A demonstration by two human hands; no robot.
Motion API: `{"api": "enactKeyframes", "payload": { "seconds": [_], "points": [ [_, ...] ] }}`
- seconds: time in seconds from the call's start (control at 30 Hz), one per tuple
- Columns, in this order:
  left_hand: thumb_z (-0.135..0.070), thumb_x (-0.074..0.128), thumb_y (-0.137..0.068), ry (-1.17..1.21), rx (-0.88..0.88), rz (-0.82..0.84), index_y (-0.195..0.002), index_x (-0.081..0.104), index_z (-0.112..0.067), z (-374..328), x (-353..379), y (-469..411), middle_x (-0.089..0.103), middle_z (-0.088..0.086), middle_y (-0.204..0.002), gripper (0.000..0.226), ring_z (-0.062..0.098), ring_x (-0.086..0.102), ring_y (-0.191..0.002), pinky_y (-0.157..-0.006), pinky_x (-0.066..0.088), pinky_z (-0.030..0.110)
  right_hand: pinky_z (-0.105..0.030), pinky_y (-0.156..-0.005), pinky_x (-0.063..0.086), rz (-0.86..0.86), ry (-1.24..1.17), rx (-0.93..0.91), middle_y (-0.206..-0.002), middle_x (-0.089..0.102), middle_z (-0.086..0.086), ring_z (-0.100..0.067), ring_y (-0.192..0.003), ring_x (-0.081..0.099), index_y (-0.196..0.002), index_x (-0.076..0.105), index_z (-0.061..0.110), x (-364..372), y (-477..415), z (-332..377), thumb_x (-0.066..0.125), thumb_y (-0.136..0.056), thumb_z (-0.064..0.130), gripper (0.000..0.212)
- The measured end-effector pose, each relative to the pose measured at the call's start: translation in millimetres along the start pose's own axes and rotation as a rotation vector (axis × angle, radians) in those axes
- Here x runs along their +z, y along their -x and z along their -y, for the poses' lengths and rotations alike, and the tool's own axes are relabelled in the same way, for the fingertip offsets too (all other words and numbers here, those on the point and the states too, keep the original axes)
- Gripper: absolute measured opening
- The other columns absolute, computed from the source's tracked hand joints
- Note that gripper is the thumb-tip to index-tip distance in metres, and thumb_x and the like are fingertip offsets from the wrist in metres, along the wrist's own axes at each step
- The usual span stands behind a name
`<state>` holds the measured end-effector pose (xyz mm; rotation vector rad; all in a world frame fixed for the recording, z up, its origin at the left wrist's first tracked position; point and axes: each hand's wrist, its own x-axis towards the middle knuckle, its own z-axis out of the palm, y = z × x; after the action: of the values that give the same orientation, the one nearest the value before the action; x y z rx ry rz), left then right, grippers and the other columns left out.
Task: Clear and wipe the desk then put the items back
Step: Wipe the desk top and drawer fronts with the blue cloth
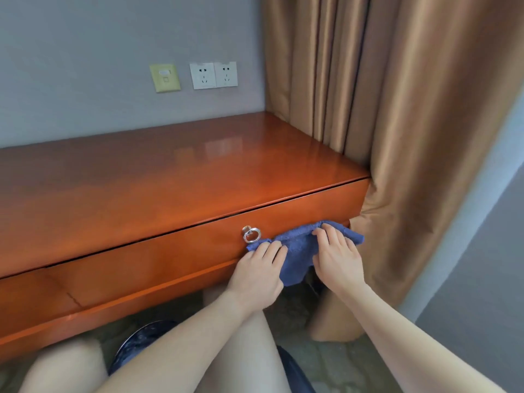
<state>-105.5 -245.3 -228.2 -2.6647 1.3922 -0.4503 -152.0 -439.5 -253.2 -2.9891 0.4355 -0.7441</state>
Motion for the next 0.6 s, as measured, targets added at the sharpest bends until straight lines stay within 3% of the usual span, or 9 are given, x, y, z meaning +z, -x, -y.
{"api": "enactKeyframes", "payload": {
  "seconds": [0.13,0.23,0.33,0.4,0.5,0.6],
  "points": [
    [-0.035,0.055,-0.085,-0.008,0.081,0.041,-0.139,0.050,-0.007,-22,0,-37,0.054,0.011,-0.138,0.061,0.026,0.053,-0.122,-0.102,0.044,0.036,-0.036,-0.077,0.056,0.026,-0.046,0.114,-0.112,0.068,-0.013,-0.029,-0.100,0.068,-0.104,0.067,0.003,-2,-9,-32,0.043,-0.071,0.010,0.042],
    [-0.035,0.041,-0.097,-0.062,0.138,0.069,-0.152,0.019,-0.002,-34,5,-55,0.024,0.015,-0.158,0.068,0.030,0.026,-0.143,-0.116,0.024,0.039,-0.041,-0.094,0.049,0.023,-0.165,0.174,-0.130,0.059,-0.020,-0.034,-0.118,0.059,-0.121,0.061,-0.003,4,-11,-50,0.053,-0.074,-0.001,0.048],
    [-0.036,0.035,-0.101,-0.085,0.124,0.078,-0.153,0.001,-0.002,-39,13,-57,0.002,0.015,-0.162,0.071,0.030,0.003,-0.149,-0.120,0.012,0.040,-0.041,-0.116,0.026,0.121,-0.270,0.168,-0.157,0.025,-0.016,-0.029,-0.145,0.026,-0.148,0.027,-0.003,12,-2,-56,0.050,-0.089,0.005,0.064],
    [-0.039,0.031,-0.102,-0.129,0.102,0.064,-0.153,-0.006,-0.001,-41,12,-57,-0.009,0.015,-0.162,0.073,0.029,-0.005,-0.150,-0.120,0.005,0.040,-0.040,-0.122,0.010,0.235,-0.379,0.175,-0.162,-0.001,-0.007,-0.021,-0.150,0.000,-0.153,0.000,0.004,12,-4,-57,0.043,-0.099,0.015,0.070],
    [-0.043,0.028,-0.103,-0.105,0.063,0.013,-0.151,-0.013,-0.003,-39,2,-64,-0.023,0.009,-0.157,0.075,0.023,-0.012,-0.149,-0.120,0.000,0.036,-0.036,-0.121,-0.005,0.253,-0.486,0.224,-0.162,-0.011,-0.006,-0.016,-0.149,-0.011,-0.152,-0.009,0.007,3,-19,-57,0.035,-0.103,0.019,0.067],
    [-0.045,0.027,-0.103,-0.074,0.029,-0.005,-0.151,-0.016,-0.006,-37,-8,-72,-0.029,0.005,-0.153,0.076,0.020,-0.014,-0.149,-0.120,-0.001,0.033,-0.035,-0.120,-0.009,0.216,-0.467,0.226,-0.161,-0.014,-0.004,-0.013,-0.148,-0.015,-0.152,-0.012,0.010,-7,-29,-61,0.031,-0.104,0.024,0.065]
  ]
}}
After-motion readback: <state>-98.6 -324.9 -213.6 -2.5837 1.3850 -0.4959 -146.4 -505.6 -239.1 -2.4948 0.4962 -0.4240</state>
